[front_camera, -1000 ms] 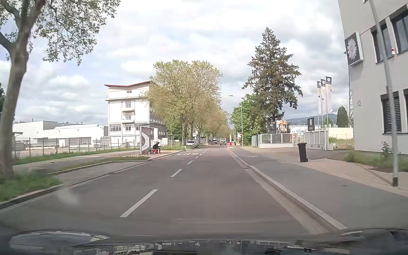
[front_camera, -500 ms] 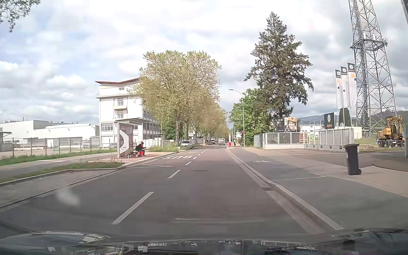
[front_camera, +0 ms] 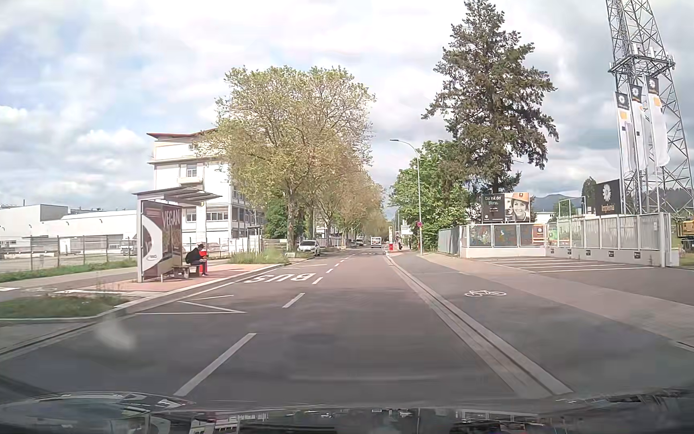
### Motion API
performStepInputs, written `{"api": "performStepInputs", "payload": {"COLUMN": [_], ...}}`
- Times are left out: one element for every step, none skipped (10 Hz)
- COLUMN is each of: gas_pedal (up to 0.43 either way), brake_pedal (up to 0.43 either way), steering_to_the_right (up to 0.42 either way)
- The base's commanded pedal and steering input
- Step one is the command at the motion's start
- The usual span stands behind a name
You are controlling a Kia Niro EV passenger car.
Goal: Follow the waypoints while adhering to traffic rules and regulations
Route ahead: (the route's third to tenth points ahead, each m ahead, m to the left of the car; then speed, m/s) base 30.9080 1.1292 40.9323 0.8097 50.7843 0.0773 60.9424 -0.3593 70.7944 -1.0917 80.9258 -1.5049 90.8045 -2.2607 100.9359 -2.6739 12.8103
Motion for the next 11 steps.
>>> {"api": "performStepInputs", "payload": {"gas_pedal": [0.039,0.039,0.039,0.047,0.047,0.047,0.047,0.047,0.047,0.047,0.047], "brake_pedal": [0.000,0.000,0.000,0.000,0.000,0.000,0.000,0.000,0.000,0.000,0.000], "steering_to_the_right": [0.004,0.004,0.004,0.004,0.004,0.004,0.004,0.004,0.003,0.003,0.003]}}
